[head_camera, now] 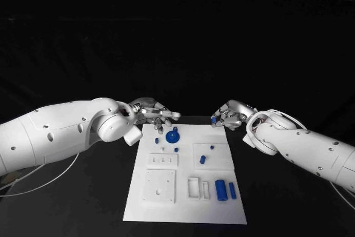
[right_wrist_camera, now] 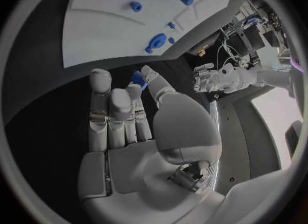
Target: Assemble the parts on the task board
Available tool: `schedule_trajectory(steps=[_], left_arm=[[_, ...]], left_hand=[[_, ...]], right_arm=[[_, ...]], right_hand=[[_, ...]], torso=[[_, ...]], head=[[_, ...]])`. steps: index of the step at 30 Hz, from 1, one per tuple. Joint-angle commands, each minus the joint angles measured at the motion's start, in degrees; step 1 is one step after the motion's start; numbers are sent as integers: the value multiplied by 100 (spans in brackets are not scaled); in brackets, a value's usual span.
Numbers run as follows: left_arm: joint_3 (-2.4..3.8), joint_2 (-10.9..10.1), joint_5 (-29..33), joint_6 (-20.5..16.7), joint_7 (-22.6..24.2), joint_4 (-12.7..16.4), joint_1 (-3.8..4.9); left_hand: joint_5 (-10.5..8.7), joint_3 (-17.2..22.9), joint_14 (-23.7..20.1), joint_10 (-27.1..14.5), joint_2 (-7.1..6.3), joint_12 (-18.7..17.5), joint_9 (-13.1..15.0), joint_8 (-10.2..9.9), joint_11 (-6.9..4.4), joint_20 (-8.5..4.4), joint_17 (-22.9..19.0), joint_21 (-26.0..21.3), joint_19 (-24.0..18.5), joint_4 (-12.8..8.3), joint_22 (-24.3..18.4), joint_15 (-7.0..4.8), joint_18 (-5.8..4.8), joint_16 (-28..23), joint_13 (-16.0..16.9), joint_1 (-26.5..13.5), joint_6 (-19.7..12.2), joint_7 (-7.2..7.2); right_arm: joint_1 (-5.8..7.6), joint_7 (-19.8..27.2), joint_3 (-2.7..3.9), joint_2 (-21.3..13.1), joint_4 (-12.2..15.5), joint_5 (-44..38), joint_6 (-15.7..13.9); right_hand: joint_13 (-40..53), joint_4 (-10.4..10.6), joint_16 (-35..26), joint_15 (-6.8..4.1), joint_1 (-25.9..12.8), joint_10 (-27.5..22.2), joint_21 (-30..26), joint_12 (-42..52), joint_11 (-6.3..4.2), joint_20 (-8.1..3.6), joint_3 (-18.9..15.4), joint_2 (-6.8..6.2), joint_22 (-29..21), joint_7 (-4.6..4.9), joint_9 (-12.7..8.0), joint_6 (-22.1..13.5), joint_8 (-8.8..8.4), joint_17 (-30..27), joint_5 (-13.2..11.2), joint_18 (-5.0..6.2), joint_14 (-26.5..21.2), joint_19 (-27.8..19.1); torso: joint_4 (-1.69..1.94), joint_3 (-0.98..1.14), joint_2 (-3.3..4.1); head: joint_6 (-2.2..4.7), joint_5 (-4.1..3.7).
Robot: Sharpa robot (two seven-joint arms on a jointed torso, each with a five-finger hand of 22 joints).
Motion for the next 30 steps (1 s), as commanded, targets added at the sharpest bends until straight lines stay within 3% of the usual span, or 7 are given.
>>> schedule_trajectory(steps=[1, 5, 6, 8, 12, 21, 30], left_arm=[[4, 95, -174, 67, -518, -59, 49], [5, 229, -274, -10, -784, -150, 83], [5, 255, -292, -37, -833, -168, 86], [6, 311, -338, -102, -919, -209, 91], [6, 415, -436, -288, -1038, -286, 95], [6, 653, -850, -714, -1339, -392, 97], [4, 768, -1045, -871, -1511, -445, 95]], left_hand=[[58, 12, -24, 233, -10, 172, 163, 25, -58, -71, 81, 82, 4, 48, 105, -47, -56, 191, 86, -86, 182, -56], [349, 72, -90, 215, -31, 398, 809, 83, -119, -123, 169, 171, -44, 13, 298, -93, -80, 486, 210, -182, 480, -199], [355, 101, -138, 198, -33, 417, 1396, 6, -121, -125, 121, 178, -80, -26, 435, -91, -77, 587, 240, -249, 377, -199], [352, 100, -145, 202, -58, 414, 1761, 8, -132, -117, 36, 132, -72, -8, 520, -94, -69, 617, 254, -312, 367, -212], [215, 57, -155, 196, -185, 412, 1891, 3, -116, -112, -9, 97, -67, 79, 571, -82, -66, 633, 263, -457, 315, -203], [-21, 553, -191, 69, -782, 479, 2254, -3, -90, -92, -187, -82, -33, 621, 827, -68, -57, 721, 549, -646, 199, -185], [98, 621, -223, 30, -887, 571, 3484, 2, -120, -112, -269, -258, 20, 748, 1197, -89, -72, 891, 718, -639, 178, -246]], right_arm=[[38, -432, 1, 25, 187, -288, 232], [76, -629, 1, 89, 491, -412, 240], [80, -667, 1, 107, 547, -431, 241], [86, -739, 1, 145, 640, -467, 253], [92, -854, 1, 215, 749, -523, 286], [108, -1152, 2, 414, 870, -665, 293], [112, -1237, 2, 554, 971, -714, 310]], right_hand=[[8, 22, 12, -28, 19, 20, -15, -11, -14, -29, 49, -28, -2, 15, 0, -22, 12, 5, -31, -68, 10, 251], [11, 77, 13, -30, 22, 20, -19, -19, -14, -29, 135, -83, -2, 11, 3, -7, 12, 11, -69, -67, 12, 249], [11, 77, 13, -30, 22, 20, -19, -19, -14, -29, 135, -83, -2, 11, 3, -7, 12, 11, -69, -67, 12, 249], [11, 87, 8, -30, 20, 21, -11, -19, -14, -30, 142, -93, 0, 13, 2, -12, 12, 9, -70, -67, 11, 252], [5, 108, 4, -30, 17, 15, -12, -31, -14, -30, 156, -110, 0, 13, 2, -18, 13, 8, -79, -67, 11, 252], [-14, 202, -16, -28, 31, -8, -44, -62, -10, -28, 276, -190, -18, 18, 8, -37, 13, 5, -158, -65, 12, 250], [-19, 248, -20, -22, 34, -2, -36, -64, -5, -23, 320, -226, -16, 29, 4, -77, 11, 9, -170, -65, 12, 253]], torso=[[-3, 8, -32], [-13, 10, -18], [-13, 13, -15], [-5, 19, -16], [6, 23, -21], [-1, 7, -17], [-2, 10, -18]], head=[[14, 35], [48, 20], [46, 27], [57, 29], [59, 37], [53, 62], [45, 57]])
